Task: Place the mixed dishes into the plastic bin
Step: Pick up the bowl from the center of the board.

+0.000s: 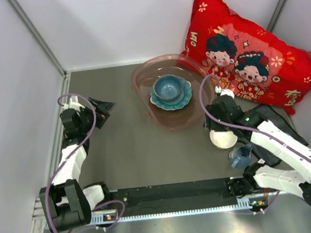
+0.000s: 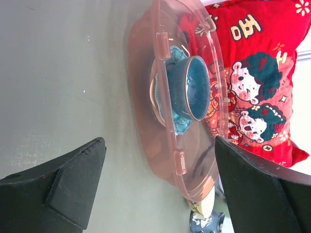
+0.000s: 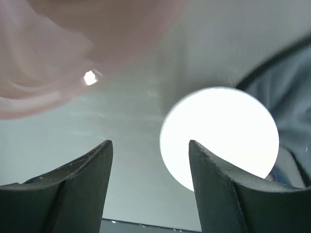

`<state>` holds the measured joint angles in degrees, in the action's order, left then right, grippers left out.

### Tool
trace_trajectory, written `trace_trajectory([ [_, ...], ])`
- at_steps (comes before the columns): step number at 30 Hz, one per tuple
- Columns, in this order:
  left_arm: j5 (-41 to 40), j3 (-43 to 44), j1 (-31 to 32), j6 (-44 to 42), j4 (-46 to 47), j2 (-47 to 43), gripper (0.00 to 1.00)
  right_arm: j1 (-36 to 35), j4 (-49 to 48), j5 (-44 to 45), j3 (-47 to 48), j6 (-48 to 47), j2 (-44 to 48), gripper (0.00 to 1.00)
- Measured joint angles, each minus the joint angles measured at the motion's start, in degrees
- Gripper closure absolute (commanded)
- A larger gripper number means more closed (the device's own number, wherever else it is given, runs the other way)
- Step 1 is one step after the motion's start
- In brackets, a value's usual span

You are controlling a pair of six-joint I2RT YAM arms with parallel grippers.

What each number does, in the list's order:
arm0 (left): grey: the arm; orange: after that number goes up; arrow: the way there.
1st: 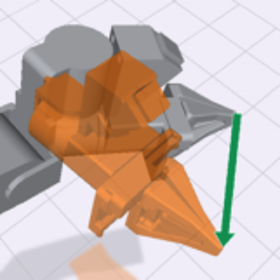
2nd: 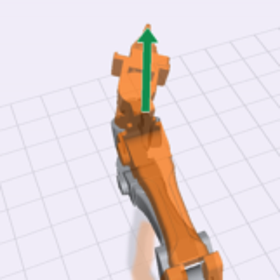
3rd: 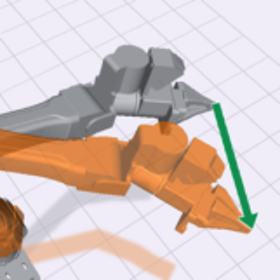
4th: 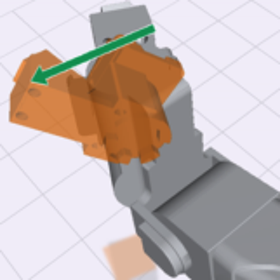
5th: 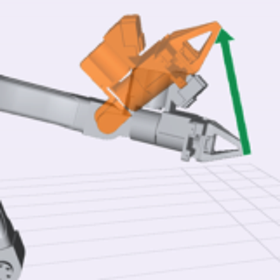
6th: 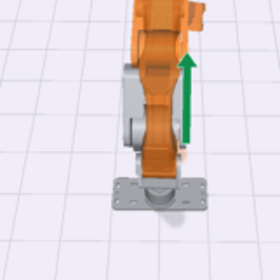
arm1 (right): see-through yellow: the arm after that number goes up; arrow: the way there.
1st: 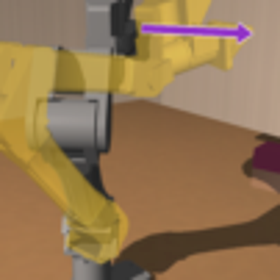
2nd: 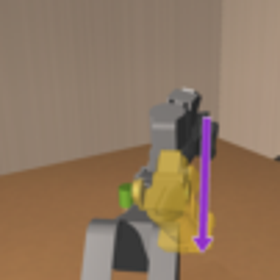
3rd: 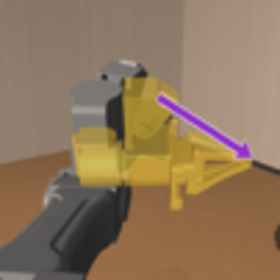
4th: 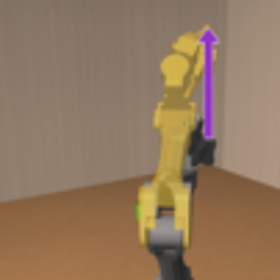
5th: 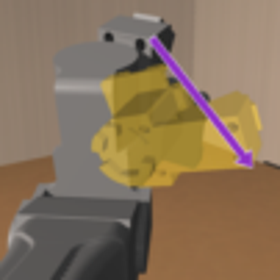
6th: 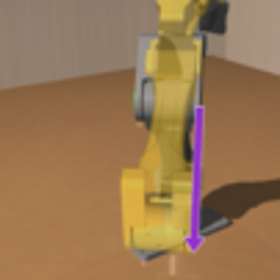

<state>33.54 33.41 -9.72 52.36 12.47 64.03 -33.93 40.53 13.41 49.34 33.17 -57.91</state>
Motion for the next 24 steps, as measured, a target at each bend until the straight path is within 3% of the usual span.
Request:
trace_trajectory([
  [17, 0.1, 0.0, 0.0, 0.0, 1.0, 1.4, 0.03, -0.1, -4.8, -0.3, -9.2, 3.6, -6.8, 0.38],
  [24, 0.1, 0.0, 0.0, 0.0, 1.2, 1.9, 0.03, -0.1, -7.2, -0.7, -10.7, 4.4, -10.3, 0.49],
])
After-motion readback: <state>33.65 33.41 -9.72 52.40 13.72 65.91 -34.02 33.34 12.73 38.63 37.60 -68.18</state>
